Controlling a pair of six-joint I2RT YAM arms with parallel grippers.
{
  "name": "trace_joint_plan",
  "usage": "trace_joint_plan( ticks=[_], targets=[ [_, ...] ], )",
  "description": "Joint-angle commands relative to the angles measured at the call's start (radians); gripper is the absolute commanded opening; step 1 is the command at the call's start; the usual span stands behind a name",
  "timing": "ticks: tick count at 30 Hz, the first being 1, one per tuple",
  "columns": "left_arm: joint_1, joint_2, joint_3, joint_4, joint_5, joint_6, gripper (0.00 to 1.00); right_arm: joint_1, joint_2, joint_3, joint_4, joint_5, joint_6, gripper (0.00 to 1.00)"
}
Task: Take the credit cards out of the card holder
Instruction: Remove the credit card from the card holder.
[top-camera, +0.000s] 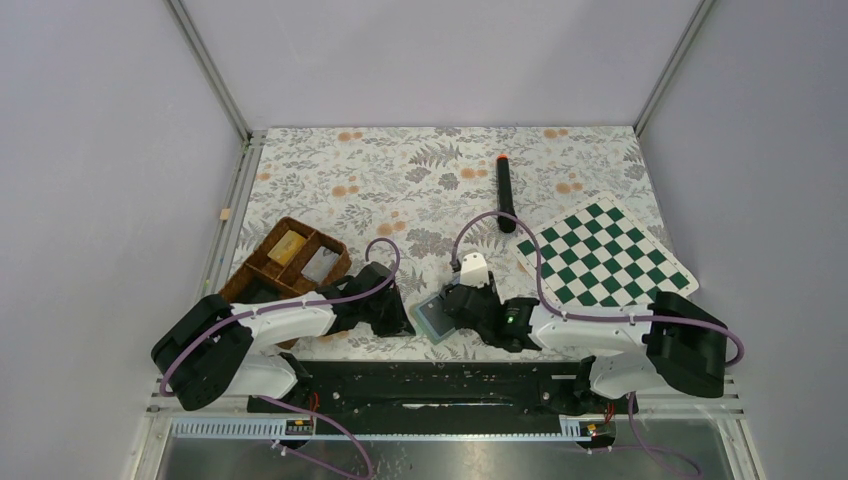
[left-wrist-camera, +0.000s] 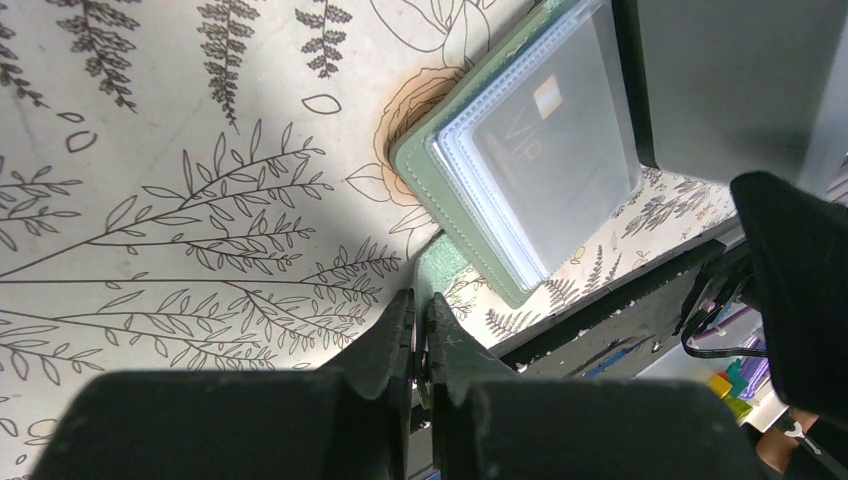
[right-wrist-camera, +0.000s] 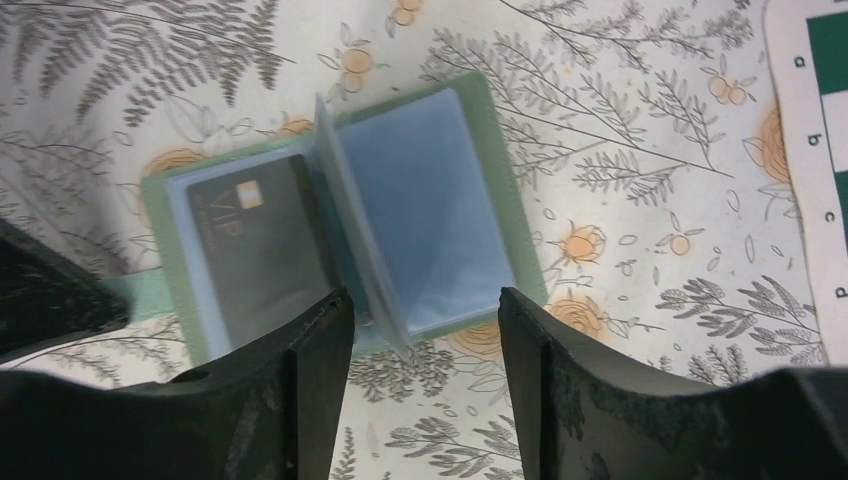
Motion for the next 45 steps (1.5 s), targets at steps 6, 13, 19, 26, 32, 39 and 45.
trace_joint_plan(
  ticks=[6, 13, 19, 26, 32, 39, 45],
  targets=[
    [0.000, -0.012, 0.008, -0.015, -0.024, 0.017, 0.00, -0.074, -0.064, -0.056, 0.039, -0.057, 0.005, 0.58],
    [0.014, -0.014, 0.036, -0.087, -0.062, 0.061, 0.00, -0.109, -0.084, -0.054, 0.049, -0.146, -0.028, 0.60],
    [0.084, -0.045, 0.085, -0.210, -0.195, 0.095, 0.00, -0.197, -0.129, -0.047, 0.032, -0.294, -0.054, 0.64],
    [0.143, -0.029, 0.200, -0.274, -0.213, 0.111, 0.14, -0.315, -0.134, -0.048, 0.067, -0.507, -0.053, 0.60],
    [0.113, -0.127, 0.269, -0.244, -0.172, 0.124, 0.30, -0.371, -0.104, -0.101, 0.196, -0.646, 0.008, 0.56],
    [0.015, -0.054, 0.301, -0.108, -0.112, 0.093, 0.32, -0.407, -0.043, -0.096, 0.207, -0.675, 0.048, 0.57],
    [0.012, 0.027, 0.201, 0.118, -0.066, 0.041, 0.32, -0.432, -0.007, -0.125, 0.246, -0.702, 0.051, 0.59]
  ],
)
